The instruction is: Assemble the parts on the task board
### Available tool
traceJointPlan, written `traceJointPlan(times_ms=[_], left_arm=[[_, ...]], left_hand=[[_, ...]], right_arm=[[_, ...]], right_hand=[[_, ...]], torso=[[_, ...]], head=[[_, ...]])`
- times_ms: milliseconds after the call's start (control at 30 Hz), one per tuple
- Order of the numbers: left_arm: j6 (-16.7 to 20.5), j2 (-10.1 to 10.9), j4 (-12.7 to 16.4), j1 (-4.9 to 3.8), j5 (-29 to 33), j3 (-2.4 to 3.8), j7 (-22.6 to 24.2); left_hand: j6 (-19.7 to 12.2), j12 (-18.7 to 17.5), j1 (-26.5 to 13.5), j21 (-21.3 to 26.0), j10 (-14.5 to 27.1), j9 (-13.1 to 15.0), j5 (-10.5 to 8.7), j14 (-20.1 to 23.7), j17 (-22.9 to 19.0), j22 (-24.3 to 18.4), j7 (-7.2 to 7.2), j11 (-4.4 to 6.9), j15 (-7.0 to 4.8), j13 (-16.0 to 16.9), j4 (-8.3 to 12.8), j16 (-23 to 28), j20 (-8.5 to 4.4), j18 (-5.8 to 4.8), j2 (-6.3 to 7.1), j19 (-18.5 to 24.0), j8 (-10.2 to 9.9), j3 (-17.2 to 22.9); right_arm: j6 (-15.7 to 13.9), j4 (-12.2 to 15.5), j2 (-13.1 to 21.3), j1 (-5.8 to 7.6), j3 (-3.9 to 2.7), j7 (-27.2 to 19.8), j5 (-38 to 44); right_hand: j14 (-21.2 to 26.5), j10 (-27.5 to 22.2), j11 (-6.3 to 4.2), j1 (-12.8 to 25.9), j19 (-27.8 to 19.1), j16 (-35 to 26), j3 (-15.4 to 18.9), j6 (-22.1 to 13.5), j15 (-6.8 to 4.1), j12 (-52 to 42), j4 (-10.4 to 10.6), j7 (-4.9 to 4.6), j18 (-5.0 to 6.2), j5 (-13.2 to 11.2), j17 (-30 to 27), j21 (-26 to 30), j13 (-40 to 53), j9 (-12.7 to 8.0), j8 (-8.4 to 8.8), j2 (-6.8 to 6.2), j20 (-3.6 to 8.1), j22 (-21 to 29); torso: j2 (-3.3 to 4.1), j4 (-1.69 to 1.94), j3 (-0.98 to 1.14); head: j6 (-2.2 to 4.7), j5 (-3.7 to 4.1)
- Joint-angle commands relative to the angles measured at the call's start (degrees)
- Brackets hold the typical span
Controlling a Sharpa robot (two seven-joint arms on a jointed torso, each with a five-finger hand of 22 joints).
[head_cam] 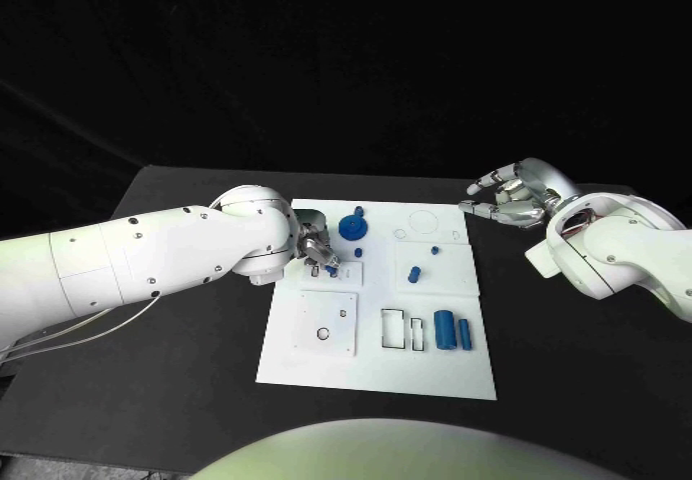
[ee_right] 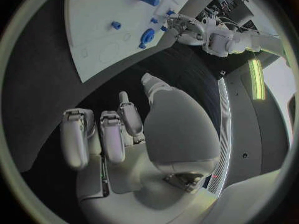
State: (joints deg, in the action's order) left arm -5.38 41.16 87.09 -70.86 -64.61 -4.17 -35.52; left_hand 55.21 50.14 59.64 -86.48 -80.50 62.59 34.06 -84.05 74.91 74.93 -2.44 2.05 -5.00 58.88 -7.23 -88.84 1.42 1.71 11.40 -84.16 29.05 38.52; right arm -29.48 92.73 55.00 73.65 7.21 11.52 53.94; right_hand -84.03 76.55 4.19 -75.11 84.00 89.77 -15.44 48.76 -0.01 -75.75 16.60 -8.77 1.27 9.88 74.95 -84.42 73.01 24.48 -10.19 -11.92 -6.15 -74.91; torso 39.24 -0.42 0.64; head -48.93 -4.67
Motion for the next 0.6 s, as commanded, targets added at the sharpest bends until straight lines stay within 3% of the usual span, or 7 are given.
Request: traceJointPlan(times_ms=[33,600], left_arm=[[-2.6,-0.1,0.1,0.05,-0.3,-0.04,-0.3],[-2.9,-0.2,0.2,0.08,-0.2,-0.10,-0.2]], left_hand=[[0.7,-0.2,-0.1,-0.2,-0.5,0.0,-0.43,-5.7,14.1,11.7,0.68,0.12,-0.56,-0.2,8.4,-0.4,-0.38,-0.56,-0.69,-2.8,0.4,8.0],[0.8,-0.4,-0.2,-0.1,-0.6,0.1,-0.57,-5.8,14.2,11.7,0.72,0.11,-0.62,-0.4,8.5,-0.4,-0.42,-0.53,-0.68,-2.7,0.7,8.0]], right_arm=[[0.4,0.0,0.0,-0.07,0.00,-0.2,0.6],[0.4,-0.1,0.0,-0.25,0.00,-0.2,0.5]], right_hand=[[-5.8,-0.3,-0.17,0.6,1.9,0.0,-0.4,0.3,0.10,0.2,-0.1,0.14,0.41,0.3,14.4,0.3,0.0,0.1,-0.22,0.11,-0.19,-11.5],[-5.8,-0.3,-0.19,0.7,1.9,0.0,-0.4,0.4,0.08,0.3,-0.1,0.16,0.42,0.4,14.3,0.3,0.0,0.1,-0.30,0.12,-0.18,-11.5]], torso=[[-0.02,0.01,0.01],[-0.02,0.00,0.02]], head=[[-0.17,0.02],[-0.41,0.07]])
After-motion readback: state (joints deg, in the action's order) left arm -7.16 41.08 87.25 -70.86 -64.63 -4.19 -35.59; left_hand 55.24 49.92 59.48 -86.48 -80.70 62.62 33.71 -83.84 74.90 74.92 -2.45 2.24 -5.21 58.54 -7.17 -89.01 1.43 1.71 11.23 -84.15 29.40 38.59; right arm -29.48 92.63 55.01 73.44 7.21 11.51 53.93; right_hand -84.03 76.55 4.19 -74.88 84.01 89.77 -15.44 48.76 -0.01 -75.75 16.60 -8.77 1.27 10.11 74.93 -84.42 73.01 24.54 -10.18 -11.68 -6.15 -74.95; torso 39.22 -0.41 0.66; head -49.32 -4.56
